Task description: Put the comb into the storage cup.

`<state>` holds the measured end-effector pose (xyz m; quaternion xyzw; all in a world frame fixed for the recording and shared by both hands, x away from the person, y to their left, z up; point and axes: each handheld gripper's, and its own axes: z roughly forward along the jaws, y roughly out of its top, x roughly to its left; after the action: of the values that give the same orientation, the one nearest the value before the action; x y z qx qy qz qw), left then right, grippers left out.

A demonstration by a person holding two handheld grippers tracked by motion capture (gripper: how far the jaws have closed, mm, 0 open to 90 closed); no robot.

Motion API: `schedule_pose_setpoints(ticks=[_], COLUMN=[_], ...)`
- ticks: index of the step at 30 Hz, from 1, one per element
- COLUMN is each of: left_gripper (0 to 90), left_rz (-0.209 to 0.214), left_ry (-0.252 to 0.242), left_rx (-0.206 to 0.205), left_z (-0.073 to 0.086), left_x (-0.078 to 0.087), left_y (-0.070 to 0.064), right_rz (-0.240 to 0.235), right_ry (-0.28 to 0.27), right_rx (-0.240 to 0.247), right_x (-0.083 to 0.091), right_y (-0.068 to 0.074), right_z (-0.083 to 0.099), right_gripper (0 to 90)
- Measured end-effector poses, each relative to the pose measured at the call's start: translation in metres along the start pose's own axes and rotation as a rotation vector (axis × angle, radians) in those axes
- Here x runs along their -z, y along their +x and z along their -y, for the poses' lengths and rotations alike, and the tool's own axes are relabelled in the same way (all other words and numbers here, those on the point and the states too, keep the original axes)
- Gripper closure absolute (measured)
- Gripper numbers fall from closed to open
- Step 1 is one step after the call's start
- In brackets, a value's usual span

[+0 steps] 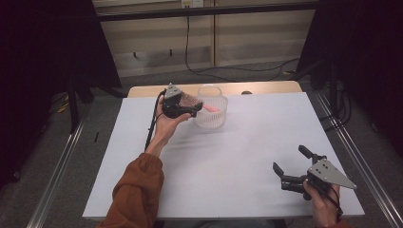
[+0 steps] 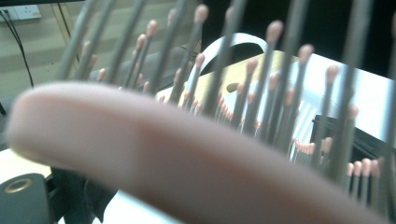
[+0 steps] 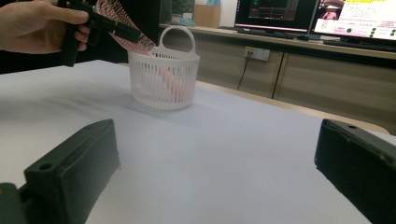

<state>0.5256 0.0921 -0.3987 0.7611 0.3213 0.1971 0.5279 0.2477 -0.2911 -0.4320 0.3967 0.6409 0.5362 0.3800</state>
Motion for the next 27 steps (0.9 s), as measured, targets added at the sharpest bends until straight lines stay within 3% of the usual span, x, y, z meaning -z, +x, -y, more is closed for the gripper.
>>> schedule_pose_setpoints(ticks=[12, 19, 23, 25, 27], left_gripper=[3.3, 3.0, 2.0, 1.9, 2.2], left_rz=[-0.016, -0.018, -0.037, -0.037, -0.040], left_ry=[-0.024, -0.056, -0.054, -0.060, -0.064], left_rx=[0.003, 0.024, -0.014, 0.014, 0.012], left_z=[0.000, -0.005, -0.007, -0.005, -0.003], left_x=[0.002, 0.009, 0.016, 0.017, 0.019], left_y=[0.002, 0.000, 0.003, 0.006, 0.006], right_rz=[0.001, -0.001, -0.002, -0.004, -0.004], right_ry=[-0.001, -0.002, -0.002, -0.004, -0.004], right_rx=[0.000, 0.001, -0.001, 0.002, 0.002], right_x=[0.000, 0.000, 0.000, 0.000, 0.000], right_y=[0.000, 0.000, 0.000, 0.000, 0.000], right_z=[0.000, 0.000, 0.000, 0.000, 0.000], right_gripper=[0.0, 0.0, 0.0, 0.0, 0.0])
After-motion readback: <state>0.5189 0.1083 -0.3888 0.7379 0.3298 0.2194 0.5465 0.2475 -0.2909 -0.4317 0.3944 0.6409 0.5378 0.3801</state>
